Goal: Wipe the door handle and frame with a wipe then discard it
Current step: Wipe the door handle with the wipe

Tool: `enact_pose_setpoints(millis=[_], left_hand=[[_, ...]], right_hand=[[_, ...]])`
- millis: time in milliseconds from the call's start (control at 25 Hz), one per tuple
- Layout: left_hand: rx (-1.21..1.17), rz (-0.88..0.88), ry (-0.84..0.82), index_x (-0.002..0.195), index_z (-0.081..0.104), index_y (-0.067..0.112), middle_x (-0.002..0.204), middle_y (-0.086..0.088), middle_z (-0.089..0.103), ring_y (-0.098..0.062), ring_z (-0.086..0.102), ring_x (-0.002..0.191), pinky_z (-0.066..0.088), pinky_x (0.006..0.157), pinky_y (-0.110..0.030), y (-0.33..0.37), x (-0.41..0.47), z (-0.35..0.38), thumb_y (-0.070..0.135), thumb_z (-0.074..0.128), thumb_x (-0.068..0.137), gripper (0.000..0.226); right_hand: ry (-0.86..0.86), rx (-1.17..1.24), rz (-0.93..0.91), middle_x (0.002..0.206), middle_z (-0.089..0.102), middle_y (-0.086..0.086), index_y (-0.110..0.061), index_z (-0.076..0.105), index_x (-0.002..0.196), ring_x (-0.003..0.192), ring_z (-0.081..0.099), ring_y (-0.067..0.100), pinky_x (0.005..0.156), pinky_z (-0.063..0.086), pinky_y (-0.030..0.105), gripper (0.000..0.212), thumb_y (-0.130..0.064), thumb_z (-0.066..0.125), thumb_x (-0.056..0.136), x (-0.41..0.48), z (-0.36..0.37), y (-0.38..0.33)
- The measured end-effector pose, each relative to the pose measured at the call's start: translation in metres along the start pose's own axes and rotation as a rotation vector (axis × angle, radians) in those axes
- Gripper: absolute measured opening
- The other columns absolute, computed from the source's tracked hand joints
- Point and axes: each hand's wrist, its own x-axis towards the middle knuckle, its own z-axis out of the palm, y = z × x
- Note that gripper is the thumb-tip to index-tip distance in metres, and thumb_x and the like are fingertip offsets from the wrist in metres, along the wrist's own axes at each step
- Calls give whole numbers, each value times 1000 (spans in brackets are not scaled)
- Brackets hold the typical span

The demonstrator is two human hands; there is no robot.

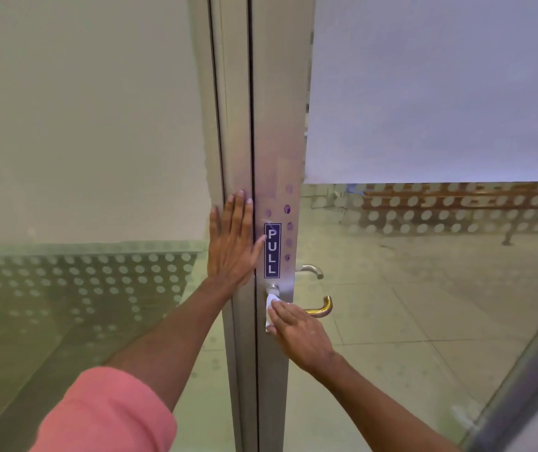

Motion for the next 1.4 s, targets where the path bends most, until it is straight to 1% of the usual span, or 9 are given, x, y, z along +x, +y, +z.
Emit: enact_pose_setpoints(millis=[120, 240, 480, 560, 680, 840, 960, 1240, 1400], left_hand=[[-5, 31, 33, 155, 7, 5, 164, -8, -4, -25, 5, 152, -6, 124, -48, -5, -2, 8, 53, 35, 99, 79], [0, 53, 58, 156, 4, 7, 164, -9, -13, -24, -3, 153, -9, 123, -46, -12, -2, 15, 58, 28, 100, 80], [-16, 47, 107, 155, -12, 11, 162, -7, -25, -22, -18, 151, -14, 123, -45, -10, -1, 23, 62, 24, 100, 84], [-15, 53, 126, 155, -13, 11, 162, -6, -26, -22, -19, 151, -14, 123, -46, -10, -1, 25, 62, 25, 100, 85], [-26, 58, 156, 156, -11, 11, 162, -6, -25, -21, -18, 151, -12, 123, -46, -10, -1, 29, 62, 28, 100, 85], [-20, 56, 168, 156, -10, 11, 163, -6, -24, -22, -16, 152, -10, 123, -47, -11, -2, 33, 62, 28, 100, 85], [-26, 55, 155, 156, -9, 10, 162, -7, -24, -22, -16, 152, -12, 123, -47, -11, -2, 34, 62, 26, 100, 84], [-31, 54, 167, 156, -8, 11, 163, -7, -21, -23, -14, 152, -12, 123, -46, -13, -1, 37, 62, 26, 100, 84], [-29, 54, 165, 156, -9, 11, 163, -7, -22, -23, -14, 152, -13, 122, -47, -13, -2, 38, 62, 25, 100, 83]], right_hand=[[-78, -1, 21, 147, 46, 10, -8, 44, 141, 135, 45, 22, 112, 32, 33, 69, -7, 73, 79, 13, 0, -7], [-33, 21, 44, 133, 62, 3, -13, 61, 129, 121, 59, 17, 100, 48, 32, 77, -7, 89, 57, -4, -2, 1], [52, 95, 61, 126, 66, 6, -12, 66, 123, 115, 63, 20, 96, 52, 40, 59, -2, 84, 67, -22, -4, 12], [8, 80, 82, 134, 60, 8, -11, 59, 130, 123, 58, 21, 107, 40, 40, 64, -3, 81, 71, -7, 3, 1], [-79, 136, 123, 155, 34, 7, -14, 34, 148, 143, 32, 21, 119, 12, 35, 70, 1, 62, 86, 9, 15, -10], [22, 115, 116, 137, 58, 6, -11, 56, 134, 126, 55, 19, 106, 43, 41, 68, 2, 79, 71, -15, 6, 8], [78, 118, 173, 133, 61, 4, -11, 60, 130, 121, 58, 19, 102, 45, 42, 61, 7, 75, 74, -37, -6, 35], [69, 244, 399, 153, 36, -4, -18, 42, 145, 144, 25, 15, 109, 39, 30, 82, 26, 39, 76, -45, 1, 35], [-11, 264, 390, 157, 27, -7, -21, 39, 146, 147, 19, 12, 92, 49, 30, 85, 26, 32, 75, -40, -5, 49]])
